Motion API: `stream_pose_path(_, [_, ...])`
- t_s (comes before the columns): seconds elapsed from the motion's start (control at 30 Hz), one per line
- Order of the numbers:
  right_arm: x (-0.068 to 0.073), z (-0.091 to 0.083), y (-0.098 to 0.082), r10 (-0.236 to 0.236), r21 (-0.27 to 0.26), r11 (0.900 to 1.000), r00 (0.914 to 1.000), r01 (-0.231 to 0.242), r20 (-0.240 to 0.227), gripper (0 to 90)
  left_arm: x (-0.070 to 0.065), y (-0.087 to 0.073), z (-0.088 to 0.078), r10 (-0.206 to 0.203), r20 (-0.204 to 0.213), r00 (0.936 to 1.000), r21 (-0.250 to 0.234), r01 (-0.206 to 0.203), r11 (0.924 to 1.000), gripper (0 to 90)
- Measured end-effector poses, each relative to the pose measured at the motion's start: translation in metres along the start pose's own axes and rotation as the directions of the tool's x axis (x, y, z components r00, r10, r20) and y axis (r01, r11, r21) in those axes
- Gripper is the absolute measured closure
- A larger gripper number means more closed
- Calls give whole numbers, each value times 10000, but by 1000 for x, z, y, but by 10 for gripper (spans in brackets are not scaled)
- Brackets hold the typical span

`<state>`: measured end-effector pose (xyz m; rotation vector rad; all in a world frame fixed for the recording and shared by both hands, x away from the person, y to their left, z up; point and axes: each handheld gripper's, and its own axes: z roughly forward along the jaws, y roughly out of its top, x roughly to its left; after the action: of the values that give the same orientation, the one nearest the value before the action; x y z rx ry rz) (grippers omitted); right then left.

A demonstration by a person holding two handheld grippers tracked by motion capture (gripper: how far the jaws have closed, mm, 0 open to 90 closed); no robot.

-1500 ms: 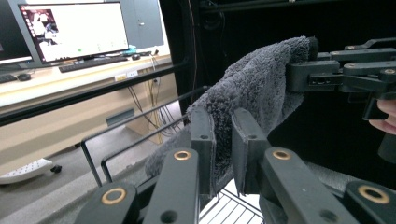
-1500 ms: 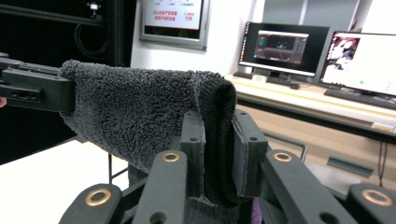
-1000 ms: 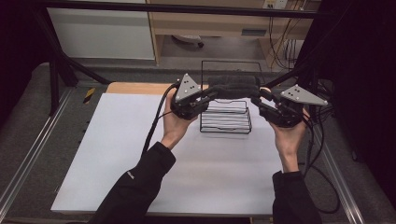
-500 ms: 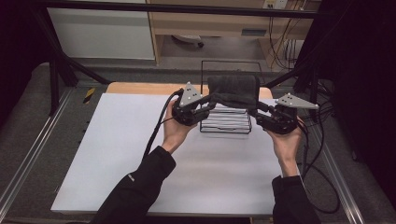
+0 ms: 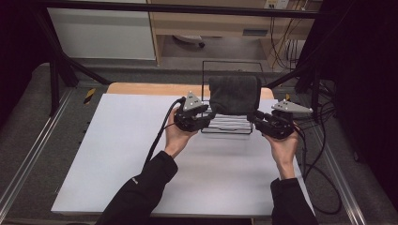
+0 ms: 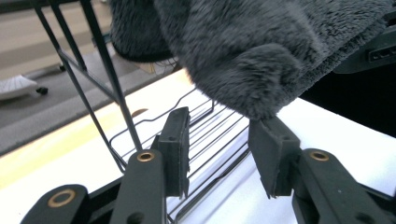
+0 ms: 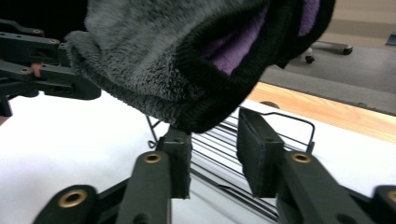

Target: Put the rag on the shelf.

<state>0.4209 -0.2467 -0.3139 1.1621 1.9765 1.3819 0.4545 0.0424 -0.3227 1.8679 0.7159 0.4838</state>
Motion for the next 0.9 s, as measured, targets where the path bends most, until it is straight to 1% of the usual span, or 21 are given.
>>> stream_pose_path(0.03, [-2,2,-3,-26,-112,9999,10000,27,83,635,1,-1,1,-76,-8,10000,30,77,10000,584])
stream_pose_path(0.1, [-4,4,-6,-51,-172,9998,9998,55,198,607,4,-2,5,-221,-107,9997,111,222,9997,583])
stream_pose_path(0.17, [-7,8,-10,-140,-274,9995,9992,150,382,566,8,-4,9,-507,-185,9985,204,511,9985,575])
stream_pose_path(0.23, [-11,13,-14,-124,-309,9994,9986,140,507,530,11,-6,12,-693,-211,9974,320,699,9970,562])
stream_pose_path(0.33, [-15,17,-20,-50,-309,9995,9988,65,477,470,15,-10,11,-704,-278,9971,444,716,9964,533])
stream_pose_path(0.4, [-15,17,-22,-31,-291,9996,9993,42,362,415,18,-13,9,-677,-308,9972,520,693,9962,508])
stream_pose_path(0.5, [-14,14,-24,-48,-366,9993,10000,49,31,324,23,-18,4,-921,-160,9956,844,932,9921,440])
stream_pose_path(0.53, [-13,13,-24,-55,-362,9993,10000,53,-52,291,25,-20,3,-986,-64,9951,955,987,9905,420])
stream_pose_path(0.6, [-10,10,-24,-28,-332,9994,9998,23,-172,230,27,-25,-2,-942,-63,9955,1134,943,9891,385])
stream_pose_path(0.73, [-5,4,-26,-77,-240,9997,9993,68,-379,142,34,-35,-16,-845,5,9964,1498,835,9852,298])
stream_pose_path(0.83, [-2,2,-28,-17,-130,9999,9984,10,-560,102,40,-44,-29,-804,-5,9968,1634,794,9834,243])
stream_pose_path(0.9, [1,0,-32,-36,-21,10000,9978,34,-660,80,43,-51,-38,-674,-22,9977,1730,667,9827,216])
